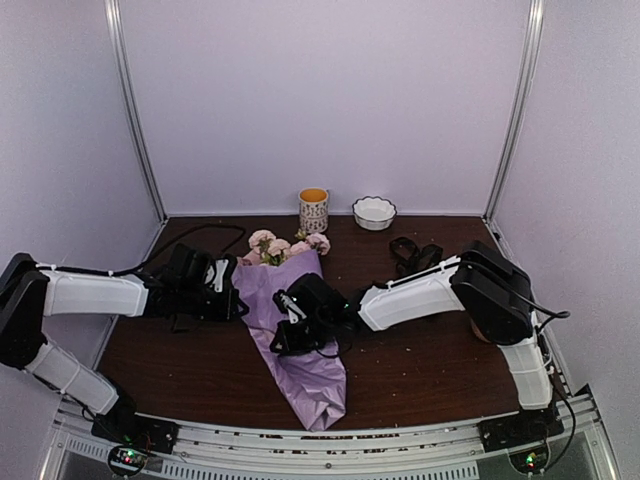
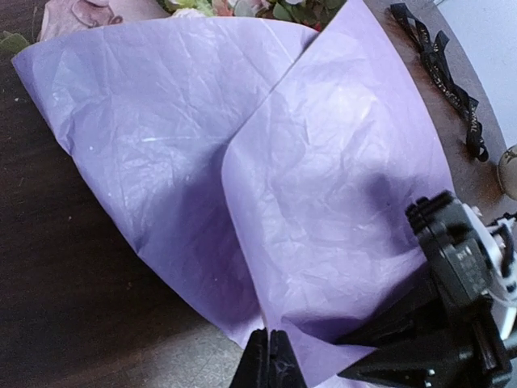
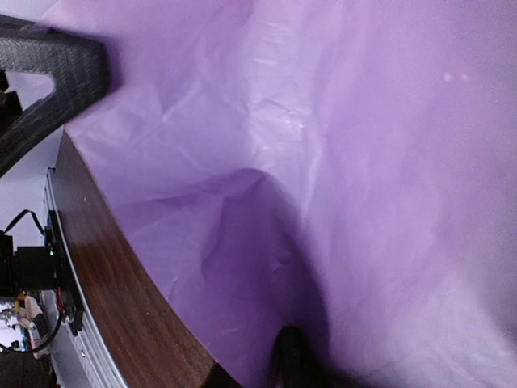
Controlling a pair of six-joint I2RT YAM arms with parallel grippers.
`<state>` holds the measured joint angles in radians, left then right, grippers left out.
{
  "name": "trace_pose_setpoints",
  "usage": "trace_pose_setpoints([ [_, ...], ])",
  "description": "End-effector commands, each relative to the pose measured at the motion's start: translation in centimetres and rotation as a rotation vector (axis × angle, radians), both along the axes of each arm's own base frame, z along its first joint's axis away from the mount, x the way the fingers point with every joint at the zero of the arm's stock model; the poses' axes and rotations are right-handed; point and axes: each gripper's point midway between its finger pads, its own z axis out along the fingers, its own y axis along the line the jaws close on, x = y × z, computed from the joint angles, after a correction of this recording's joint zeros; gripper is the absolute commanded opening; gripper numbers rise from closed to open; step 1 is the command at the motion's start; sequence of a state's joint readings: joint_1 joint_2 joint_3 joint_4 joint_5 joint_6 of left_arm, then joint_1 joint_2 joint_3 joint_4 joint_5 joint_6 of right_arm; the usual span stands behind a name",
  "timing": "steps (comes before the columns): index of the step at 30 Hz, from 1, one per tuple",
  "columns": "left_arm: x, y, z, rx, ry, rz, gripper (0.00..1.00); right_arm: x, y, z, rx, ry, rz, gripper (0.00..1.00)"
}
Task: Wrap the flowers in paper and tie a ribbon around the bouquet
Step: Pass from the right arm to the left, then press the fold line on the folded bouquet.
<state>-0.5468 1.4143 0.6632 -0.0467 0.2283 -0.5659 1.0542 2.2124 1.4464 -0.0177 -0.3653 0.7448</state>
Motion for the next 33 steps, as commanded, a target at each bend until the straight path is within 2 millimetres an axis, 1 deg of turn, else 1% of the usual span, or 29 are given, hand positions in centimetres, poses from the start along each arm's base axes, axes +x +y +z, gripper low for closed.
trace_pose_setpoints([
  [1,2.3,0.2,1.1,0.032,-0.084,0.011,0.00,-1.0,-1.8,0.5,-0.062,-0.002,0.044,0.23],
  [4,3.5,1.1,0.5,0.089,-0.106,0.027,0.00,-2.3,-2.1,3.2,-0.017,-0.013,0.108,0.31],
  [6,4.4,1.4,0.2,0.122,-0.126,0.027,0.00,-3.0,-2.9,4.2,-0.014,-0.025,0.133,0.34],
  [8,5.2,1.7,0.0,0.136,-0.141,0.031,0.00,-3.8,-4.1,4.4,-0.033,-0.038,0.151,0.35],
  [11,6.5,2.2,-0.6,0.139,-0.137,0.050,0.00,-5.2,-5.6,3.9,-0.079,-0.040,0.184,0.36],
  [15,7.9,3.3,-1.9,0.151,-0.119,0.081,0.00,-8.1,-6.7,3.2,-0.135,-0.051,0.250,0.36],
  [18,8.2,3.4,-3.0,0.160,-0.099,0.078,0.00,-10.2,-7.3,2.7,-0.187,-0.083,0.299,0.35],
  [21,8.1,3.1,-4.2,0.155,-0.076,0.061,0.00,-11.9,-8.0,2.2,-0.257,-0.132,0.345,0.34],
  [23,8.0,3.2,-5.1,0.164,-0.062,0.063,0.00,-12.8,-8.2,2.4,-0.292,-0.200,0.377,0.34],
  [24,7.9,3.3,-5.5,0.168,-0.055,0.065,0.00,-13.5,-8.1,2.5,-0.305,-0.224,0.405,0.33],
  [26,7.8,3.4,-6.1,0.172,-0.044,0.065,0.00,-13.9,-8.3,3.3,-0.332,-0.294,0.425,0.32],
  [28,7.7,3.3,-6.4,0.172,-0.038,0.062,0.00,-13.8,-8.5,4.2,-0.324,-0.326,0.414,0.31],
  [31,7.7,3.2,-6.6,0.169,-0.036,0.058,0.00,-12.7,-8.0,6.3,-0.275,-0.379,0.377,0.29],
  [33,7.6,3.2,-6.7,0.168,-0.035,0.058,0.00,-11.4,-7.2,7.3,-0.279,-0.425,0.344,0.27],
])
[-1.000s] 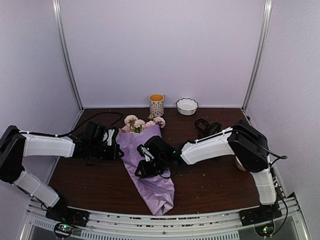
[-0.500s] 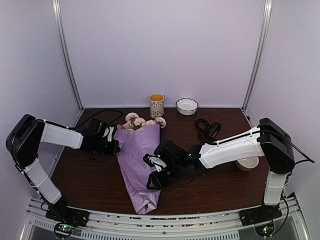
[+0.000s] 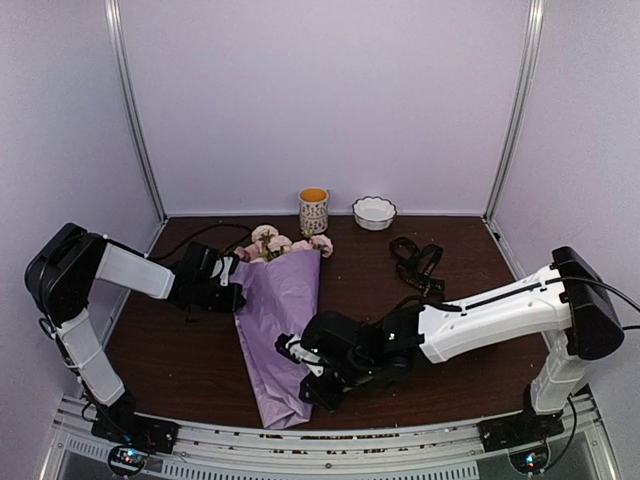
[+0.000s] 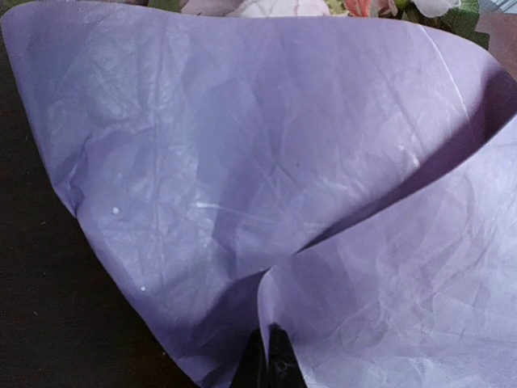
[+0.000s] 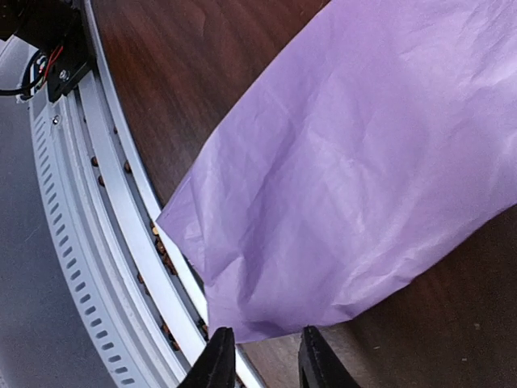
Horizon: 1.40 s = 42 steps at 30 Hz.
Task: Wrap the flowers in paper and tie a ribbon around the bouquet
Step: Press the fold line on the folded bouquet.
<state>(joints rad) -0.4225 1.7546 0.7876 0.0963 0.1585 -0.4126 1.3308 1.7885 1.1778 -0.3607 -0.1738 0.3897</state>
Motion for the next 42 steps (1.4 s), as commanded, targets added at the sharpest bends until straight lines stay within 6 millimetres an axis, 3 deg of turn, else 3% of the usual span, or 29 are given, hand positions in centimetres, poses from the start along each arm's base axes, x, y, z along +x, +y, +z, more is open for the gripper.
trace_pose_setpoints([
  [1,0.4,0.2,-0.9,0.013,-0.001,-0.001,0.00,3.6,0.7,2.8,0.015,-0.151,-0.064,0.26],
  [3,0.4,0.3,-0.9,0.014,0.000,0.000,0.00,4.1,1.9,2.7,0.003,-0.162,-0.061,0.24],
  [7,0.4,0.3,-1.0,0.019,-0.001,0.001,0.00,4.0,3.9,0.2,-0.036,-0.107,-0.047,0.16],
  [11,0.7,0.6,-1.3,0.028,0.001,0.007,0.00,1.3,5.6,-2.4,-0.068,-0.055,0.043,0.08],
  [16,1.2,1.0,-1.5,0.021,0.004,0.018,0.00,-2.5,5.0,-5.9,-0.174,0.023,0.148,0.03],
  [21,1.4,1.0,-1.7,0.026,0.006,0.009,0.00,-5.7,3.3,-6.1,-0.223,0.028,0.250,0.02],
  [25,1.4,0.8,-1.8,0.023,0.007,0.002,0.00,-6.2,2.1,-4.0,-0.183,0.020,0.264,0.04],
  [29,1.3,0.5,-1.6,0.012,0.008,-0.011,0.00,-5.4,3.2,0.7,-0.032,-0.014,0.252,0.08],
  [31,1.3,0.6,-1.3,0.009,0.003,-0.008,0.00,-4.3,3.6,1.9,0.004,-0.046,0.223,0.10],
  [35,1.5,0.6,-0.2,0.006,-0.018,-0.013,0.00,-1.3,3.0,1.2,-0.069,-0.177,0.147,0.18],
  [39,1.7,0.5,0.9,0.011,-0.029,-0.021,0.00,2.1,4.9,1.3,-0.093,-0.226,0.086,0.19],
  [42,1.6,0.5,3.0,0.000,-0.065,-0.025,0.00,5.0,4.4,-0.7,-0.185,-0.249,0.007,0.18],
])
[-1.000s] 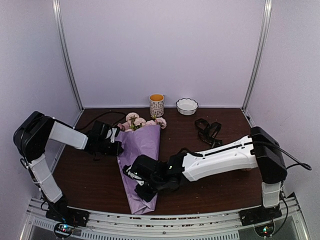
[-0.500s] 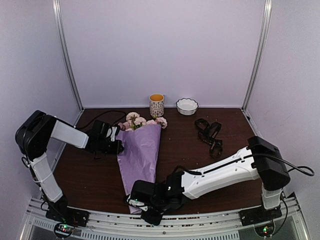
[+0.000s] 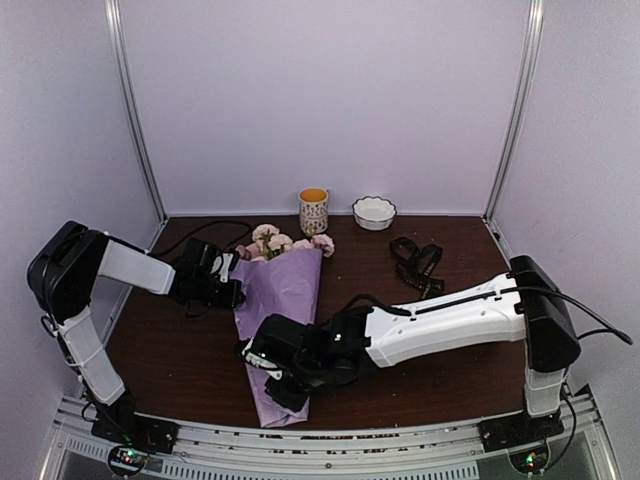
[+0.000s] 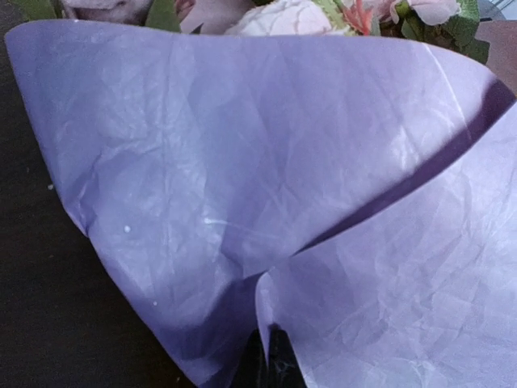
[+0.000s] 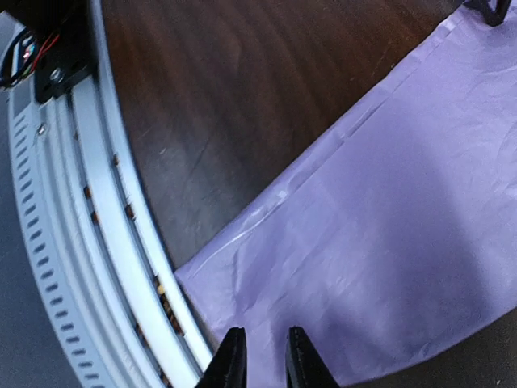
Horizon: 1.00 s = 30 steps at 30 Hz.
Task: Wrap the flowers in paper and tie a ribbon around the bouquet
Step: Press the fold line on the folded bouquet.
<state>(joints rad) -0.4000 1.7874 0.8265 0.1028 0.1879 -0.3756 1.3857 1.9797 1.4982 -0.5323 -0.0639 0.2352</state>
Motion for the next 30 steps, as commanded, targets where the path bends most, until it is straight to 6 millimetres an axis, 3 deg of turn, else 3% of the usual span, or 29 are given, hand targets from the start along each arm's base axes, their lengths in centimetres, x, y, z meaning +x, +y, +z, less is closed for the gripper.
trace_pose_setpoints([
  [1,0.3,0.9,3.6,0.010,-0.065,0.012,0.00,5.5,-1.0,-2.4,-0.121,-0.125,-0.154,0.18],
  [6,-0.1,2.4,8.2,0.010,-0.174,0.075,0.00,5.9,-2.5,-6.8,-0.270,-0.140,-0.148,0.18],
  [7,0.0,2.7,8.1,0.026,-0.177,0.090,0.00,5.7,-2.4,-7.1,-0.273,-0.130,-0.143,0.19],
  [14,-0.8,4.7,0.8,0.141,0.001,0.134,0.00,5.7,-2.7,-6.8,-0.242,-0.136,-0.163,0.21],
  [18,-0.9,6.8,-2.1,0.187,0.061,0.192,0.00,4.7,-2.9,-7.2,-0.221,-0.103,-0.125,0.22],
  [22,-0.2,6.4,-3.2,0.183,0.105,0.180,0.00,3.4,-2.1,-5.8,-0.162,-0.097,-0.051,0.23],
  [25,0.1,6.3,-3.3,0.187,0.114,0.178,0.00,2.8,-0.5,-3.4,-0.061,-0.080,-0.020,0.24],
  [28,0.0,5.9,-3.3,0.176,0.113,0.156,0.00,3.1,1.7,-0.3,0.072,-0.093,-0.017,0.29],
  [30,0.1,5.8,-3.3,0.173,0.113,0.154,0.00,4.0,2.7,0.5,0.106,-0.120,-0.042,0.34],
])
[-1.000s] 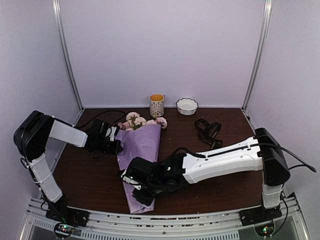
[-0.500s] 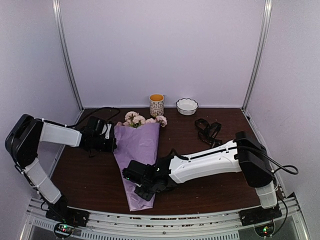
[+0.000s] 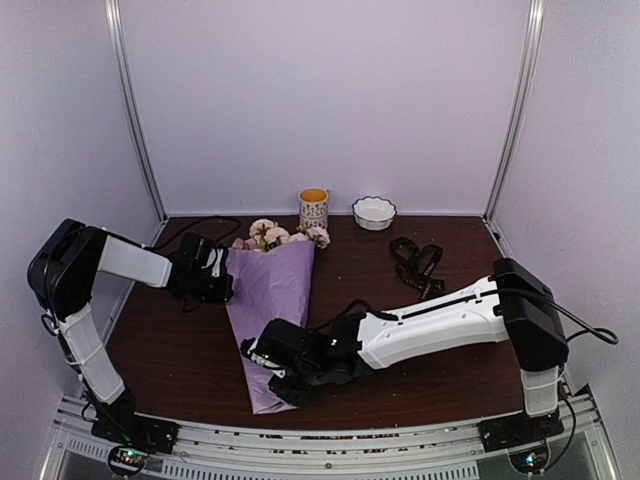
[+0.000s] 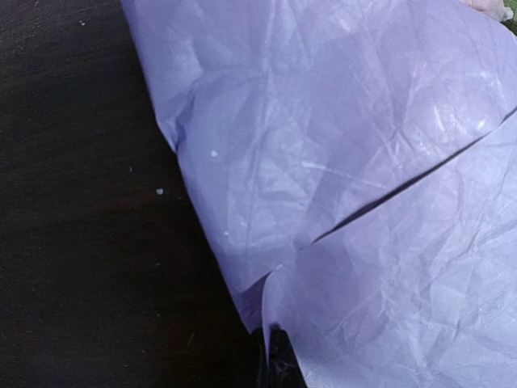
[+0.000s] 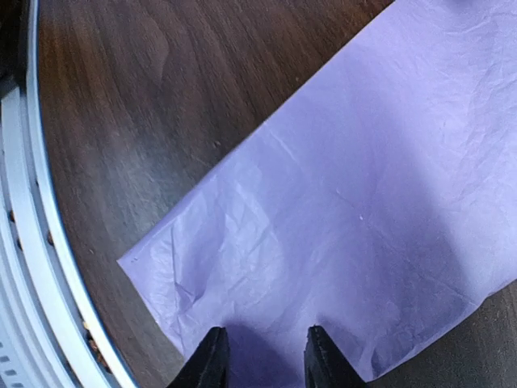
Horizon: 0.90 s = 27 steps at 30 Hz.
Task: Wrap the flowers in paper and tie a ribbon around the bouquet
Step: Press the fold line on the folded bouquet.
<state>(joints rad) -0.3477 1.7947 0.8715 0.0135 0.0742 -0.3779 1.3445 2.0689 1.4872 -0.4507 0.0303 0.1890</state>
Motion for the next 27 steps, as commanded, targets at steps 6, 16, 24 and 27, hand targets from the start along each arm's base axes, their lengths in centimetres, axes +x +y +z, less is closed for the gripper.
trace_pose_setpoints([
  [6,-1.0,1.5,-3.0,0.054,0.104,0.025,0.00,4.5,2.7,-0.2,-0.011,-0.039,-0.170,0.33],
  [16,-0.5,1.2,-3.8,0.048,0.131,0.026,0.00,-2.6,4.2,-5.7,-0.114,0.168,0.068,0.24],
  [24,-0.2,1.0,-3.8,0.048,0.127,0.013,0.00,-7.0,2.2,-1.2,-0.052,0.188,0.178,0.22],
  [27,-0.2,0.9,-3.8,0.045,0.126,0.010,0.00,-6.4,1.5,2.3,0.043,0.167,0.138,0.25],
])
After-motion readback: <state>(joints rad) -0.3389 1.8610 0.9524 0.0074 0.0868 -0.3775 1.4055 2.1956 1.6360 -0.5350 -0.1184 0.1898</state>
